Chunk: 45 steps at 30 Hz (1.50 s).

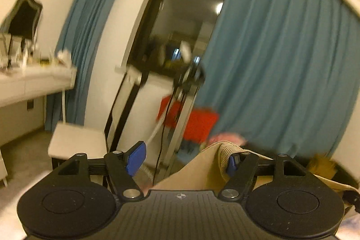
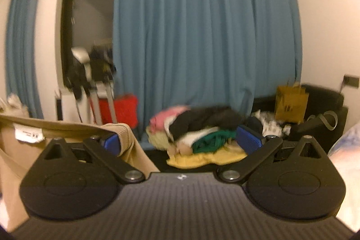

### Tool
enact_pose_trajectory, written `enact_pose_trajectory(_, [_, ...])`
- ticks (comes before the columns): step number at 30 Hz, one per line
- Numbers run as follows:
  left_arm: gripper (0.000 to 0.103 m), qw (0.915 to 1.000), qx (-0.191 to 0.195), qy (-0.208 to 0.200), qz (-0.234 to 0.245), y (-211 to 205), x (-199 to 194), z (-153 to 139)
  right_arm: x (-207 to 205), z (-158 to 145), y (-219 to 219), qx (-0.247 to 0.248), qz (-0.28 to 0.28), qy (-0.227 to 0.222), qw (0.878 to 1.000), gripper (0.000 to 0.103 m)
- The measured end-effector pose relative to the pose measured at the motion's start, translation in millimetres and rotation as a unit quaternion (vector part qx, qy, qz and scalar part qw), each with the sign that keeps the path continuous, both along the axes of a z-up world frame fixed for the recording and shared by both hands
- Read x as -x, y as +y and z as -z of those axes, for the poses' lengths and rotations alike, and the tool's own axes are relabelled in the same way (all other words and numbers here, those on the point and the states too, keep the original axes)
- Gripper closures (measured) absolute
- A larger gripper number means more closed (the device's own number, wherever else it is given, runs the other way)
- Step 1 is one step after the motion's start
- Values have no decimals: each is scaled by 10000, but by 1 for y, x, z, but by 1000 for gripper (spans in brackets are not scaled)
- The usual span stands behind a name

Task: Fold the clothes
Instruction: 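Lift the shirt with both grippers and shake it out, then lay the shirt flat on the bed and open both grippers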

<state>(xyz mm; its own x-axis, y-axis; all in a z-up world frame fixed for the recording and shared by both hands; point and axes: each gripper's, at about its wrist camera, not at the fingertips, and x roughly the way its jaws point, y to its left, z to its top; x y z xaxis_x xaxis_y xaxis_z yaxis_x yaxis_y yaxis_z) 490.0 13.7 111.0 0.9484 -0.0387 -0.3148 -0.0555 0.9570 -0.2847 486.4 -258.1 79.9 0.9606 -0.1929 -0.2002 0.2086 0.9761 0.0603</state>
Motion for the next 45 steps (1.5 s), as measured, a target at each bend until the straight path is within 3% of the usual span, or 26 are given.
enact_pose_trajectory(5, [31,9955,-138,924,160,-5,-100,134,-95,115,-10,-84,-97,959,9953,0])
enact_pose_trajectory(8, [31,9873,-310,1511,386,-2,-130,190,-130,162,-10,-219,-295,1743,9840,0])
enact_pose_trajectory(11, [28,9685,-658,2268,790,-7,-152,222,-156,191,-2,-207,-658,2527,9651,0])
enact_pose_trajectory(13, [20,9519,-883,2694,1160,-13,-154,235,-174,210,2,-198,-898,3040,9482,0])
enact_pose_trajectory(15, [20,9393,-1111,2896,1466,-20,-156,237,-176,211,15,-8,-1251,3209,9388,0])
enact_pose_trajectory(17, [14,9399,-1262,2763,1558,-25,-141,227,-164,196,27,96,-1402,3093,9405,0])
enact_pose_trajectory(19, [9,9440,-1339,2563,1587,-24,-117,212,-150,180,34,97,-1396,2956,9450,0])
enact_pose_trajectory(26, [8,9653,-1210,2038,1095,-8,3,157,-62,116,48,-18,-855,2795,9563,0])
enact_pose_trajectory(30, [8,9729,-1061,1931,697,12,88,132,1,77,57,-546,-552,2673,9605,0])
enact_pose_trajectory(35, [8,9728,-627,2228,119,52,178,126,88,59,75,-1386,-392,2761,9503,0])
enact_pose_trajectory(38, [8,9714,-408,2336,-112,74,216,124,125,61,96,-1449,-572,3035,9400,0])
enact_pose_trajectory(42, [8,9718,-337,2319,-244,90,242,116,157,45,127,-1346,-1081,2963,9394,0])
enact_pose_trajectory(45, [8,9722,-318,2299,-326,99,256,109,167,43,139,-1501,-1520,3034,9286,0])
